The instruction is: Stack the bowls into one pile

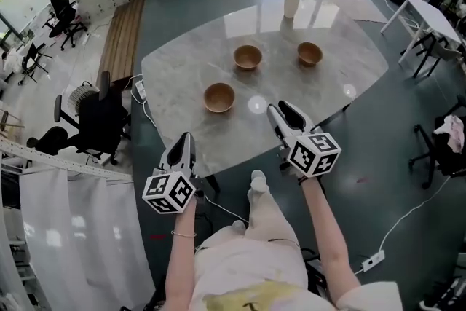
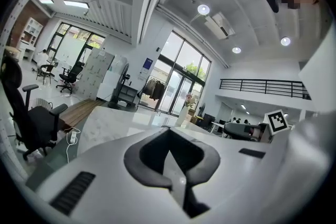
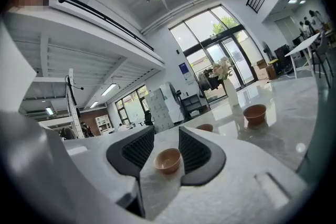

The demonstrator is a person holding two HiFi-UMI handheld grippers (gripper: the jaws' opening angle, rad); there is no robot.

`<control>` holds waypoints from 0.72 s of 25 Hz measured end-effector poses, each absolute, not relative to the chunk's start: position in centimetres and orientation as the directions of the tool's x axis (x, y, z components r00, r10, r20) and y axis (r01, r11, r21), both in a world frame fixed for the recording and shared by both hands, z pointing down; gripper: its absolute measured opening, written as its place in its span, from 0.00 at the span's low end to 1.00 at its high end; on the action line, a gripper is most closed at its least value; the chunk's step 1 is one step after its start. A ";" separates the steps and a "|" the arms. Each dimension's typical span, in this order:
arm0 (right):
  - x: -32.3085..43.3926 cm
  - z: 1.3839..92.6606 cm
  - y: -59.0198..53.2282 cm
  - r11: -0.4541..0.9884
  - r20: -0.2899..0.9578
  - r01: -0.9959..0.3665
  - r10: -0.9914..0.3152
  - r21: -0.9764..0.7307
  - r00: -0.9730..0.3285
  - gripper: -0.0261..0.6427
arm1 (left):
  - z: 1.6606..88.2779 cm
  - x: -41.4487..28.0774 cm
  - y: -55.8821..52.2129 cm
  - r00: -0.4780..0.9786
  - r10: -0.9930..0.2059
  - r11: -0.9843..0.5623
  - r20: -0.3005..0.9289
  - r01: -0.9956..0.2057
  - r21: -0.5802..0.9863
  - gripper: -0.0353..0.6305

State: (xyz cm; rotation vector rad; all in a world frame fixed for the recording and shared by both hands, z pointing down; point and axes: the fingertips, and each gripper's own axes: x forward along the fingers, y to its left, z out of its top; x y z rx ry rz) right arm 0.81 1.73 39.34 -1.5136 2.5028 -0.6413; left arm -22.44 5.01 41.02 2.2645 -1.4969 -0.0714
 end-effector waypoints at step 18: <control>-6.2 47.8 -12.9 0.587 0.326 -0.623 -0.538 -0.517 -0.777 0.24 | 49.5 -22.8 -5.4 0.267 -0.892 -0.068 0.366 -0.878 0.473 0.05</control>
